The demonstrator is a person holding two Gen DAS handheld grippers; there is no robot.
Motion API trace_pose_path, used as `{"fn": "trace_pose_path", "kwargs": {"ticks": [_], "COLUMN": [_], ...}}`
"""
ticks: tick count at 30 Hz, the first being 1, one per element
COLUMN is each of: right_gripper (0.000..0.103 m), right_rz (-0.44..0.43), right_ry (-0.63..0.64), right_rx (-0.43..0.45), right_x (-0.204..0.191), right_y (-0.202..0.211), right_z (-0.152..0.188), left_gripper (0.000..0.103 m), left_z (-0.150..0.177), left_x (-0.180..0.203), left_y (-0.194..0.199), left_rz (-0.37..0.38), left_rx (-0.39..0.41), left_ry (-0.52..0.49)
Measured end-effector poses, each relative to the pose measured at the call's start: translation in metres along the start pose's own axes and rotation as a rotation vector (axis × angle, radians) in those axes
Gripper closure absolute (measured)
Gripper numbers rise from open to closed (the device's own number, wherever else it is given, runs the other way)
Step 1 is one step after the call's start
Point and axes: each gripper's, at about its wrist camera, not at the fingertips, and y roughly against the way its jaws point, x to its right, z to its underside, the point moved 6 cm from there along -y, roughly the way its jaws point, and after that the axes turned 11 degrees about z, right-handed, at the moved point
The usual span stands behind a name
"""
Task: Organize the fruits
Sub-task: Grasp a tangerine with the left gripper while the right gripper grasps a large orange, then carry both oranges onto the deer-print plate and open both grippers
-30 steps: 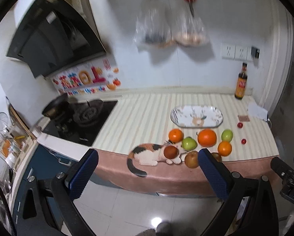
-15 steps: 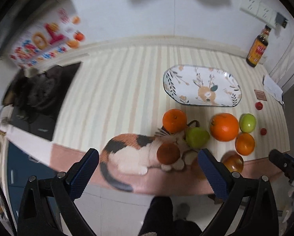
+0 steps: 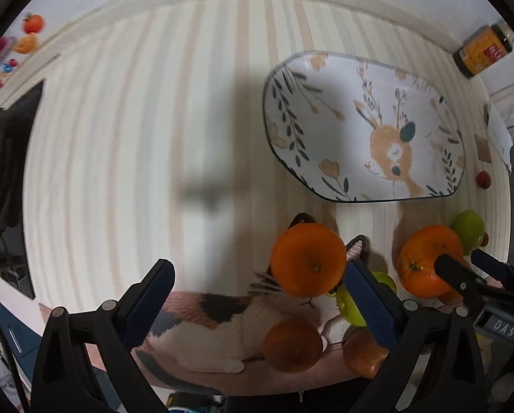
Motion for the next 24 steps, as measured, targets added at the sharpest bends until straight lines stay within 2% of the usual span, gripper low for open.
{"fn": "trace_pose_path", "kwargs": {"ticks": [2,5,11,13,17,19,21,22,23,24], "right_gripper": [0.0,0.0,0.0,0.0,0.0,0.0,0.001,0.005,0.014,0.014], "right_rz": [0.019,0.027,0.006,0.005,-0.008,-0.015,-0.027,-0.046,-0.081,-0.072], "right_ry": [0.024,0.057,0.134,0.149,0.18,0.189,0.198,0.199,0.191,0.189], "right_rx": [-0.036,-0.068,-0.09,-0.104,-0.129,-0.143,-0.159,-0.169,-0.188,-0.191], "right_x": [-0.004,-0.008,-0.021,-0.023,-0.025,-0.025,-0.031,-0.033,-0.034,-0.034], "right_y": [-0.011,-0.023,-0.037,-0.039,-0.043,-0.045,-0.05,-0.052,-0.051,-0.053], "right_z": [-0.003,-0.004,-0.009,-0.009,-0.01,-0.01,-0.011,-0.009,-0.007,-0.008], "left_gripper": [0.002,0.002,0.003,0.015,0.026,0.04,0.042,0.042,0.042,0.042], "left_z": [-0.002,-0.001,0.0,0.0,-0.005,-0.003,-0.003,-0.002,-0.001,0.001], "left_x": [0.004,0.008,0.011,0.011,0.012,0.014,0.015,0.015,0.015,0.014], "left_y": [-0.01,-0.022,-0.043,-0.05,-0.061,-0.065,-0.065,-0.066,-0.063,-0.062], "left_rz": [0.023,0.016,0.031,0.041,0.05,0.071,0.069,0.053,0.035,0.023], "left_rx": [-0.029,-0.064,-0.105,-0.115,-0.12,-0.125,-0.119,-0.118,-0.117,-0.114], "left_ry": [-0.007,-0.024,-0.015,0.001,0.02,0.029,0.033,0.026,0.015,0.01]}}
